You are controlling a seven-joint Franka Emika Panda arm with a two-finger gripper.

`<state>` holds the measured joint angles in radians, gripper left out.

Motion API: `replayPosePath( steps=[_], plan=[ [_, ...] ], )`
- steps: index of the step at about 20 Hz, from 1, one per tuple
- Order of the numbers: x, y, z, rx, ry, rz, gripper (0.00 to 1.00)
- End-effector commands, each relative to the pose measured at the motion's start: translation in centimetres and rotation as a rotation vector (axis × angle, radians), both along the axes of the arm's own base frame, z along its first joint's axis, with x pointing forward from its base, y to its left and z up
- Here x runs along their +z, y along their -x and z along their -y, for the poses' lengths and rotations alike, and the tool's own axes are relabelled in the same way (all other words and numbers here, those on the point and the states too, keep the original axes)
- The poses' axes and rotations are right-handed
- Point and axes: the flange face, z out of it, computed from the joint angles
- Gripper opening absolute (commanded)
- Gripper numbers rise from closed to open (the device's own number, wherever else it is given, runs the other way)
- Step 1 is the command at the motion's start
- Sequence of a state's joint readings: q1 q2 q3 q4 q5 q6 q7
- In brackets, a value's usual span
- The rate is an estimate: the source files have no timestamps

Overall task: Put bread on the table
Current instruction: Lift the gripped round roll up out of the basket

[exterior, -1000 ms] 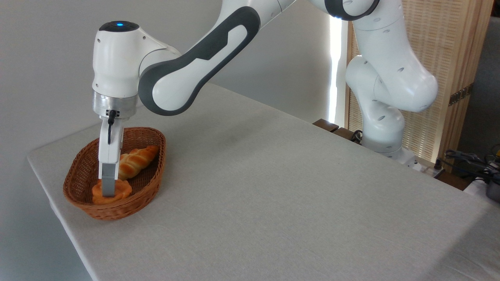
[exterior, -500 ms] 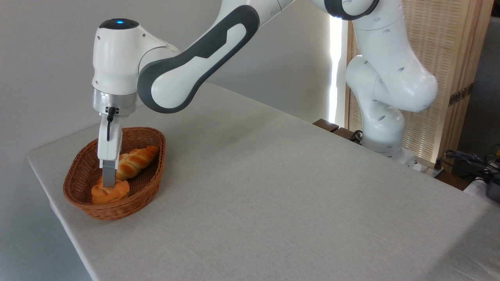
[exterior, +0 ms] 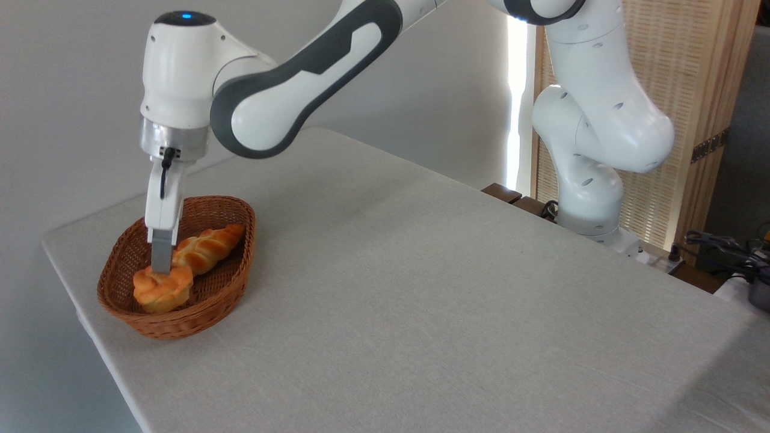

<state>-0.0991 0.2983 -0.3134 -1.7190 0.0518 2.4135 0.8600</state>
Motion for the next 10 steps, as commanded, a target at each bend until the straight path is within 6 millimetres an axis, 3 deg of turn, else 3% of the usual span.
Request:
replayPosePath(
  steps=[1, 5, 10],
  plan=[
    [1.7, 0.8, 0.0, 0.002, -0.014, -0.016, 0.0],
    [4.3, 2.0, -1.0, 0.009, -0.048, -0.046, 0.0],
    [9.4, 4.0, -6.6, 0.079, -0.12, -0.096, 0.0]
  ],
)
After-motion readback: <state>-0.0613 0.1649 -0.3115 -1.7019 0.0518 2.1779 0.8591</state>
